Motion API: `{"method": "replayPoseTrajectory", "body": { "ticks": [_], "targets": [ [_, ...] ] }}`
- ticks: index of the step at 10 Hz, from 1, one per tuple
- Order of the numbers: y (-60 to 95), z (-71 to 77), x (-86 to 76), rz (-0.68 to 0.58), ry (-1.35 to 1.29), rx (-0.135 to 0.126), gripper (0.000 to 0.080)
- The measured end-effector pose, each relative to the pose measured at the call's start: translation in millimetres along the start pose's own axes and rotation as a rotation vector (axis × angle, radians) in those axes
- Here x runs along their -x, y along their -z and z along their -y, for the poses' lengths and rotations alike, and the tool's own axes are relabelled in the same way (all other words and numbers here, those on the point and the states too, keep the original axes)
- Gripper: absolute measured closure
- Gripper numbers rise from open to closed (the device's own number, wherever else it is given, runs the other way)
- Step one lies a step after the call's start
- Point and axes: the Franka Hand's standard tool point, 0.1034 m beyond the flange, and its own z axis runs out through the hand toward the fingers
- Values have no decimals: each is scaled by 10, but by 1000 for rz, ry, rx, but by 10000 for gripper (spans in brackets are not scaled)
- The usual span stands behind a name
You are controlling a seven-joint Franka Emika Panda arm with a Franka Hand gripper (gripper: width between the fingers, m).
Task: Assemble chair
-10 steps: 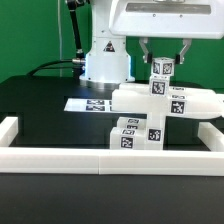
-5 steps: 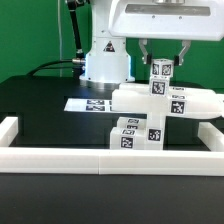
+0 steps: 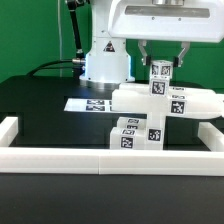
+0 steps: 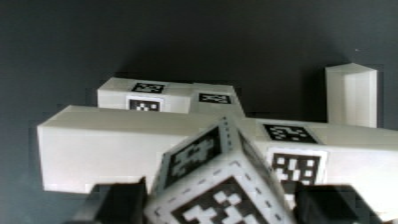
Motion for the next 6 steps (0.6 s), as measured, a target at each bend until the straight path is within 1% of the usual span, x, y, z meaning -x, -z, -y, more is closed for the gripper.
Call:
{"method": "replayPoseTrajectory", "body": {
  "ticks": [3, 6],
  "targets": [
    [-2, -5, -53, -5, 2, 4, 403],
    [-2, 1, -56, -6, 2, 4, 403]
  ]
}}
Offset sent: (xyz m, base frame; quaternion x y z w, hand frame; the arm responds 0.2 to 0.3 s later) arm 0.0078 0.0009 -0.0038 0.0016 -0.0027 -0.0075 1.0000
